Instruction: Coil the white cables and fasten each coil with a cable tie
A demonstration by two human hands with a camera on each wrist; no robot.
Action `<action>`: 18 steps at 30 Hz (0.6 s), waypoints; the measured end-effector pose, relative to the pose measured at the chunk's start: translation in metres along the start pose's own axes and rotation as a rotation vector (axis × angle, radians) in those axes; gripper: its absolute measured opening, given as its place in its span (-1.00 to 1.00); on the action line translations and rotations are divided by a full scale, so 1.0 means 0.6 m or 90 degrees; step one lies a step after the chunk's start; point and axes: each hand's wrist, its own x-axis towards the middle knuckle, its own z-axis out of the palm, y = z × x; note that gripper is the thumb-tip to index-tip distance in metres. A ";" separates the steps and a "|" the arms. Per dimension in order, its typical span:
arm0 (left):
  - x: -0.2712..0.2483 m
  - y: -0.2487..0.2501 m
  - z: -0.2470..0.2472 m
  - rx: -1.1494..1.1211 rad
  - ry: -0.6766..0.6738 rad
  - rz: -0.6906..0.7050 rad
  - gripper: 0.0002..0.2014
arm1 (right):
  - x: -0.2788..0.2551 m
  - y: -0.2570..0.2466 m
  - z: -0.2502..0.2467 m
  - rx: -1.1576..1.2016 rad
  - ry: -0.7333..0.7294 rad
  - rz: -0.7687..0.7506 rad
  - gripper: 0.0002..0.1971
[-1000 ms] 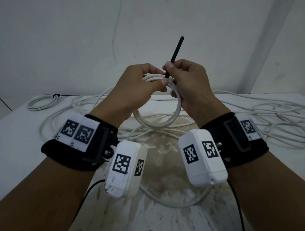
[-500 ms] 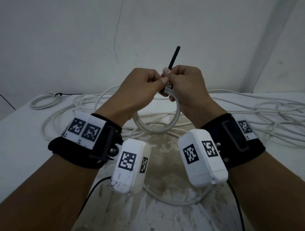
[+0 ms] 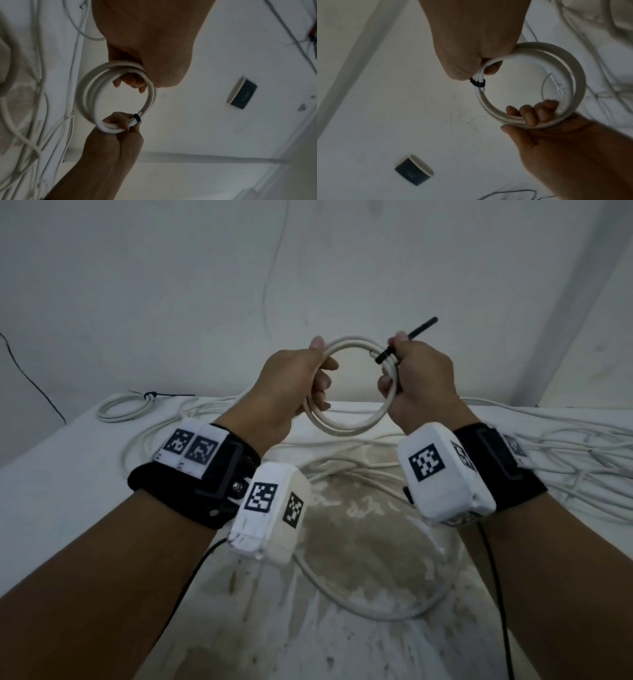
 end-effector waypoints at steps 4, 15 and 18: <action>-0.016 0.008 -0.010 -0.150 0.064 -0.023 -0.61 | -0.019 -0.005 0.037 0.059 0.024 0.027 -0.72; -0.065 0.059 -0.148 -0.100 0.244 -0.016 -0.64 | -0.109 -0.002 0.099 -0.036 -0.370 0.093 -0.78; -0.072 0.057 -0.188 -0.070 0.265 -0.013 -0.64 | -0.114 -0.007 0.115 -0.174 -0.450 0.127 -0.84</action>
